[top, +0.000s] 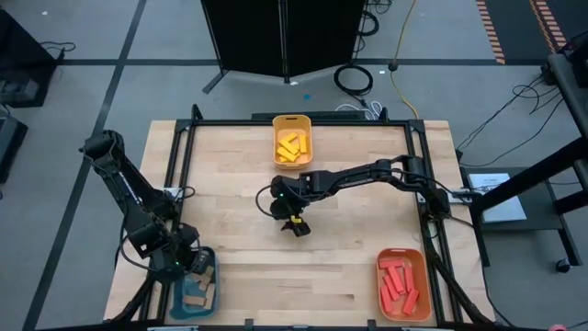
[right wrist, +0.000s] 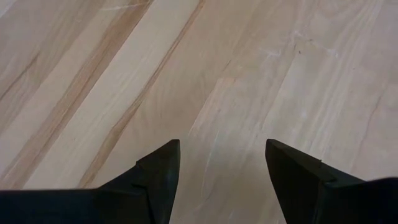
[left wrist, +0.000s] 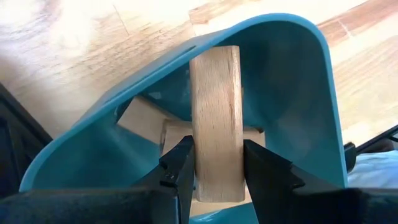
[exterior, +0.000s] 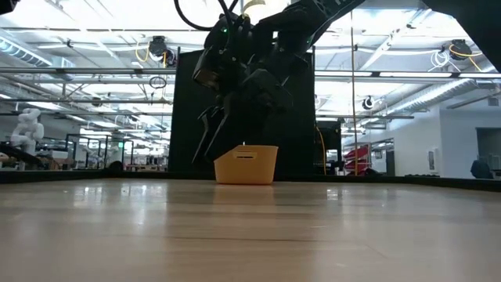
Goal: Sort blocks
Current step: Put the brown block into the blue bin
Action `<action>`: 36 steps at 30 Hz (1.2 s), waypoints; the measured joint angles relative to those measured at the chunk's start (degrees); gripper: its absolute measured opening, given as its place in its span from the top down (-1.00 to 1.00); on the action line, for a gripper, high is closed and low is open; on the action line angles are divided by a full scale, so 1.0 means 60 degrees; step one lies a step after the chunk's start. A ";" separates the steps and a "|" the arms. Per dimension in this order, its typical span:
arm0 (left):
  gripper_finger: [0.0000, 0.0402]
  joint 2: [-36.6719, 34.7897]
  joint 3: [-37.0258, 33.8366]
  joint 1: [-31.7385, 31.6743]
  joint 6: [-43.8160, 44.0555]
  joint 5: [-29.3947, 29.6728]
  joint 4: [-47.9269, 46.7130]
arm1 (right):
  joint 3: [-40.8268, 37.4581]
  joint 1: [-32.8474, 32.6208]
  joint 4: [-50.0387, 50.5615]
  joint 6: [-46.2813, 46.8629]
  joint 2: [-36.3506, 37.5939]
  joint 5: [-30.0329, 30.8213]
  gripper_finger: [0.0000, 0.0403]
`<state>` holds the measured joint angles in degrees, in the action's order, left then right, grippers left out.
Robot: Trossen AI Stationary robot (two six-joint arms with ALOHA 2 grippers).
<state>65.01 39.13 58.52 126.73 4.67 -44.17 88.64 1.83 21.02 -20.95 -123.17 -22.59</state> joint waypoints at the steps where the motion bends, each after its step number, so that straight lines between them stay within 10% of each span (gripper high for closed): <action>1: 0.39 0.0000 0.0000 -0.0001 -0.0007 0.0000 0.0017 | 0.0000 0.0000 -0.0004 0.0028 0.0002 -0.0002 -0.03; 36: 0.39 0.1129 0.0000 -0.0010 -0.0339 -0.0769 0.0909 | 0.0001 0.0000 -0.0347 0.0128 0.0000 -0.0004 -0.03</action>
<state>71.79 39.13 58.46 124.69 0.05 -38.72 88.65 1.83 18.93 -20.18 -123.17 -22.61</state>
